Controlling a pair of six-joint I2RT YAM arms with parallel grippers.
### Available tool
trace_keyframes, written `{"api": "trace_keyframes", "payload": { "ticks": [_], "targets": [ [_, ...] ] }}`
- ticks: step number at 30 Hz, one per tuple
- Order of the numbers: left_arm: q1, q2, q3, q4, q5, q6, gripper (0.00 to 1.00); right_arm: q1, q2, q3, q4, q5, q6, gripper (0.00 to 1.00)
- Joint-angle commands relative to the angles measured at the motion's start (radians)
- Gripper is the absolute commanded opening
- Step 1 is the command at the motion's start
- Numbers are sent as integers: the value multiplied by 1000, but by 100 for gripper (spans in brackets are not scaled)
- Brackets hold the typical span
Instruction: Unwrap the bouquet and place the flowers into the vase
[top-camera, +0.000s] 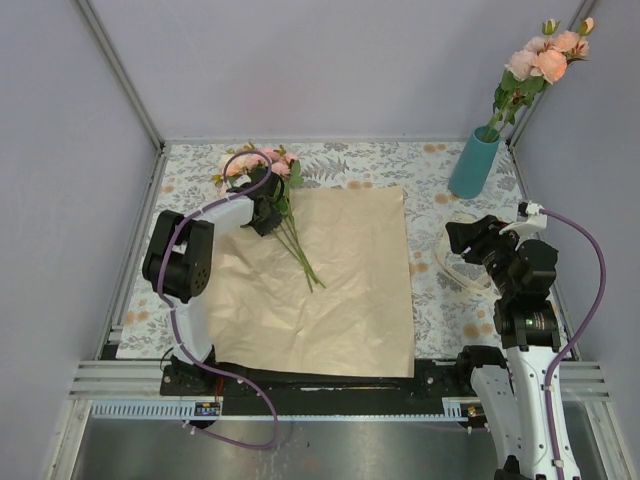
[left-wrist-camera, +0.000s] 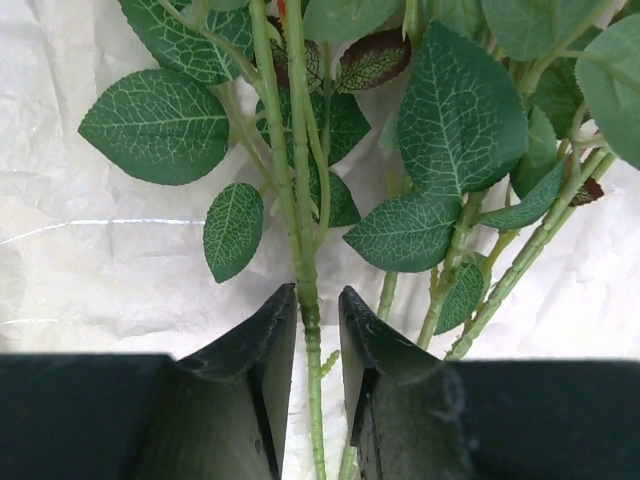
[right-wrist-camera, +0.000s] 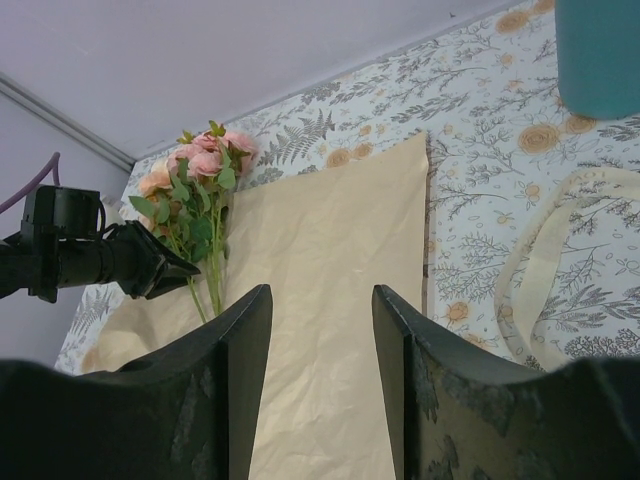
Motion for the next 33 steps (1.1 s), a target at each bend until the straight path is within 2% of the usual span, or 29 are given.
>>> {"api": "trace_keyframes", "payload": {
  "ticks": [1, 6, 11, 18, 26, 29, 33],
  "targets": [
    [11, 13, 36, 5, -26, 8, 26, 5, 0, 48, 17, 4, -18, 54],
    [15, -2, 33, 5, -45, 20, 17, 5, -5, 48, 18, 7, -22, 54],
    [16, -57, 38, 1, -91, 35, 0, 5, 1, 43, 11, 13, -35, 54],
    [15, -171, 29, -2, -155, 35, 0, 5, -17, 51, 7, 13, -25, 54],
    [16, -318, 21, -70, -269, -31, 0, 5, -7, 100, -49, 30, -12, 54],
    [13, -384, 24, -29, -231, 46, 0, 5, -4, 105, -46, -8, 3, 56],
    [4, -470, 12, 89, -6, 251, 0, 5, 16, 108, -19, -98, 52, 59]
  ]
}}
